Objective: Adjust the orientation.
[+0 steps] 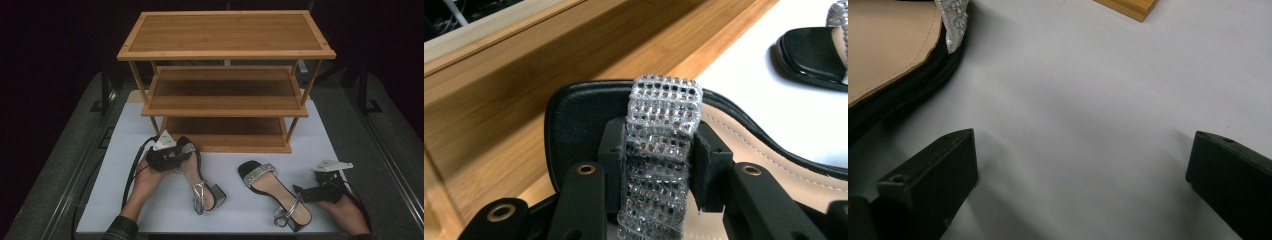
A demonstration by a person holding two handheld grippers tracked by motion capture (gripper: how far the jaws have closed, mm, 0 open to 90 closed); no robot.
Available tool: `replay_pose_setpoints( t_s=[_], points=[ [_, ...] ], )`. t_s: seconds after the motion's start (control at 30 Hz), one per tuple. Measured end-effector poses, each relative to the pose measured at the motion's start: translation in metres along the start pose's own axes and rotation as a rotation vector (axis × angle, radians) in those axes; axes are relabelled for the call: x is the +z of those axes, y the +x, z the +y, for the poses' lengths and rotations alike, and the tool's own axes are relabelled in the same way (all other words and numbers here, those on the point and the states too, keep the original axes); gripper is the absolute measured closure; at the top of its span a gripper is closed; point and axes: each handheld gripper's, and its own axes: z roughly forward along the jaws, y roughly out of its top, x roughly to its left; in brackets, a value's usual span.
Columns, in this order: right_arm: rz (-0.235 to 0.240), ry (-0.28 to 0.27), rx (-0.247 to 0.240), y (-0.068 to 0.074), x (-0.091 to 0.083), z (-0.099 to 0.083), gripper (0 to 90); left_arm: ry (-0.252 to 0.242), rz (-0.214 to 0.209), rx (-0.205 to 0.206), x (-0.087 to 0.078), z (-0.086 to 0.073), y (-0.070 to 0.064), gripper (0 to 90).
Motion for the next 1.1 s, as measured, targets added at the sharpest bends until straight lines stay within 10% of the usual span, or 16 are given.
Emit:
replay_pose_setpoints(
  t_s=[0.63, 1.1],
  points=[
    [0.001, 0.000, 0.001, 0.000, 0.000, 0.000, 0.0, 0.071, -0.010, -0.029, 0.043, 0.007, 0.000, 59.4],
    [0.001, 0.000, 0.002, 0.000, 0.000, 0.000, 0.0, 0.065, -0.033, -0.001, 0.013, 0.025, -0.019, 44.6]
  ],
)
